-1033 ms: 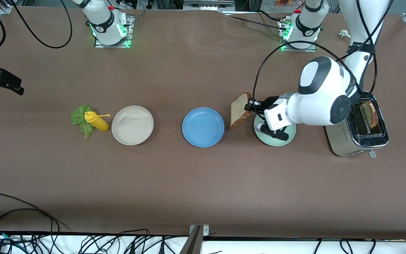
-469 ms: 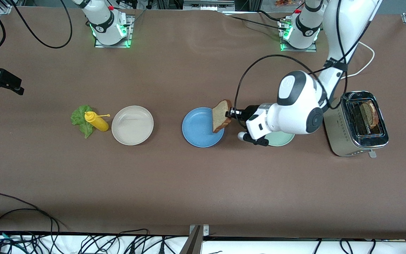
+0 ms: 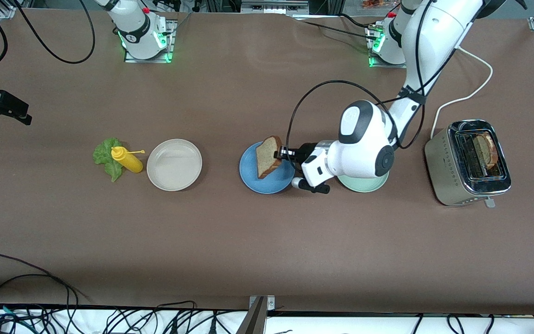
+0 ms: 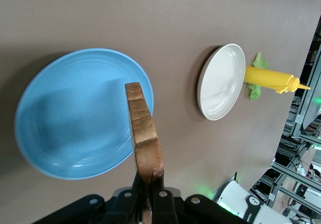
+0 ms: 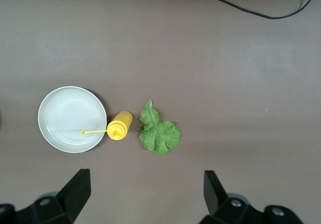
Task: Make sandwich in blue plate with both arms
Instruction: 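Carry the bread to the blue plate and lay it down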
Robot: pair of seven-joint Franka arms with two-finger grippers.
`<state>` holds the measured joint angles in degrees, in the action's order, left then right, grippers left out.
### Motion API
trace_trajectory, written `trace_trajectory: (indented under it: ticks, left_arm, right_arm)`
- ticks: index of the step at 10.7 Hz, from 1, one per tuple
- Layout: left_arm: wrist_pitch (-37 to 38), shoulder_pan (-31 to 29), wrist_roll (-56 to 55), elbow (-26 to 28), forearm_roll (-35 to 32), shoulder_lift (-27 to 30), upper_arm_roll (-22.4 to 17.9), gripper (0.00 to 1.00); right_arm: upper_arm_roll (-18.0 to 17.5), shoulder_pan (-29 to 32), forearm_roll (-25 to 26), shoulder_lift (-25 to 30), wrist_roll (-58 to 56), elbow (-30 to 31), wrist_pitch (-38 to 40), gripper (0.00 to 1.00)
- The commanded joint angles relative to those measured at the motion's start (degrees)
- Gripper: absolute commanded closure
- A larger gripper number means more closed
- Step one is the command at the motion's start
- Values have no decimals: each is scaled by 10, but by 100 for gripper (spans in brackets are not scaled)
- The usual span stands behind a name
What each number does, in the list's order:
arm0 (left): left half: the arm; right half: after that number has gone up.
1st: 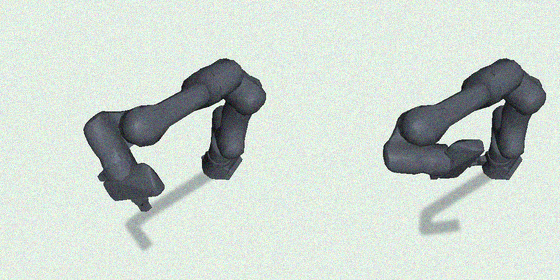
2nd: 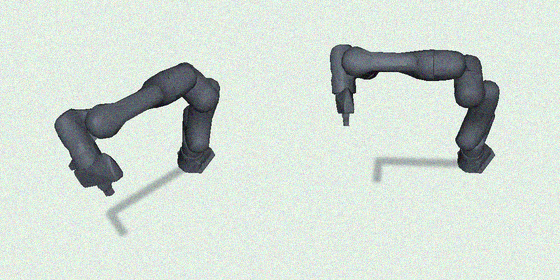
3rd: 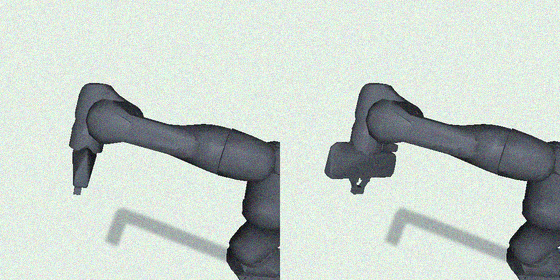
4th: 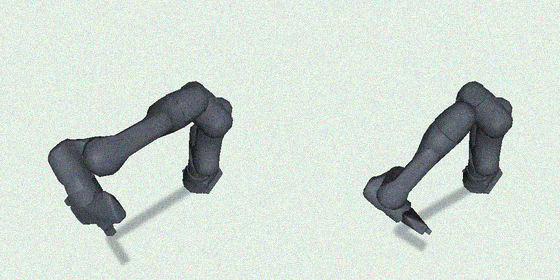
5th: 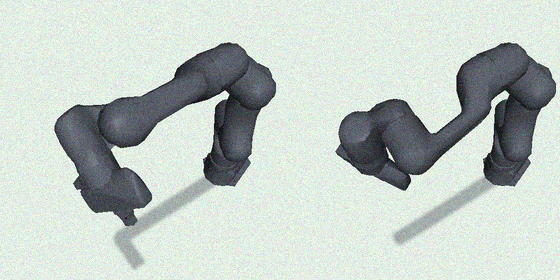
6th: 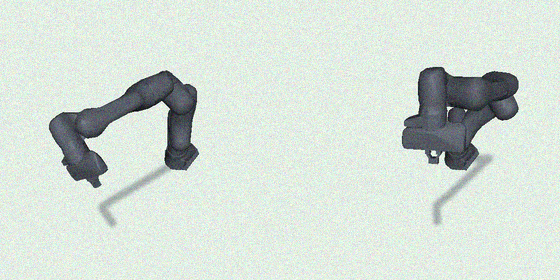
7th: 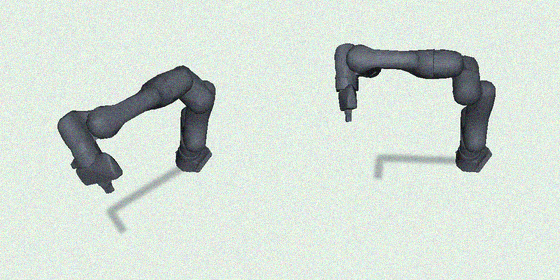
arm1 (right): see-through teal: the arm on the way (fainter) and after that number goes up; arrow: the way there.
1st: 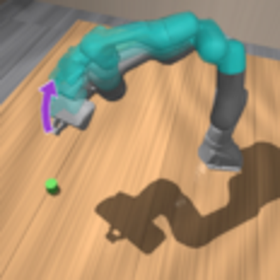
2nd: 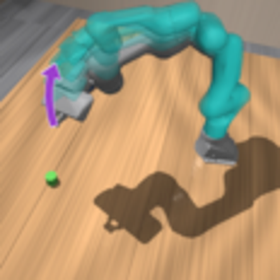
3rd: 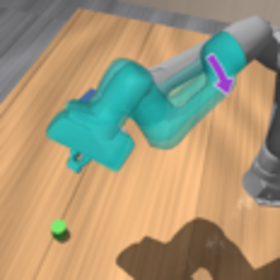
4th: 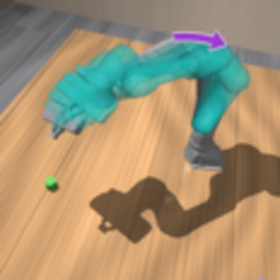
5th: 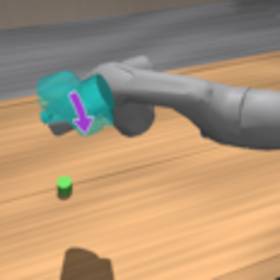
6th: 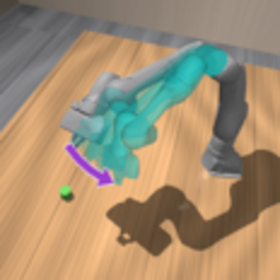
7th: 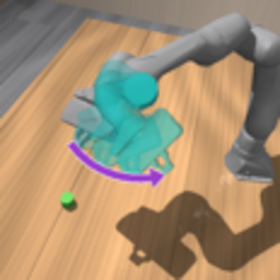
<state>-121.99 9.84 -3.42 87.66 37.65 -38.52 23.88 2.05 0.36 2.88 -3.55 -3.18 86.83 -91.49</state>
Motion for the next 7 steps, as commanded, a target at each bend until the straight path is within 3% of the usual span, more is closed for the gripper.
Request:
trace_trajectory:
  ticks: [1,7]
  left_arm:
    - [-24,6,-11,-23,14,-37,14,100]
    - [-74,12,-3,-23,12,-77,15,100]
  right_arm:
    - [0,2,-7,-1,-2,-8,8,0]
    - [0,1,-7,-1,-2,-8,8,0]
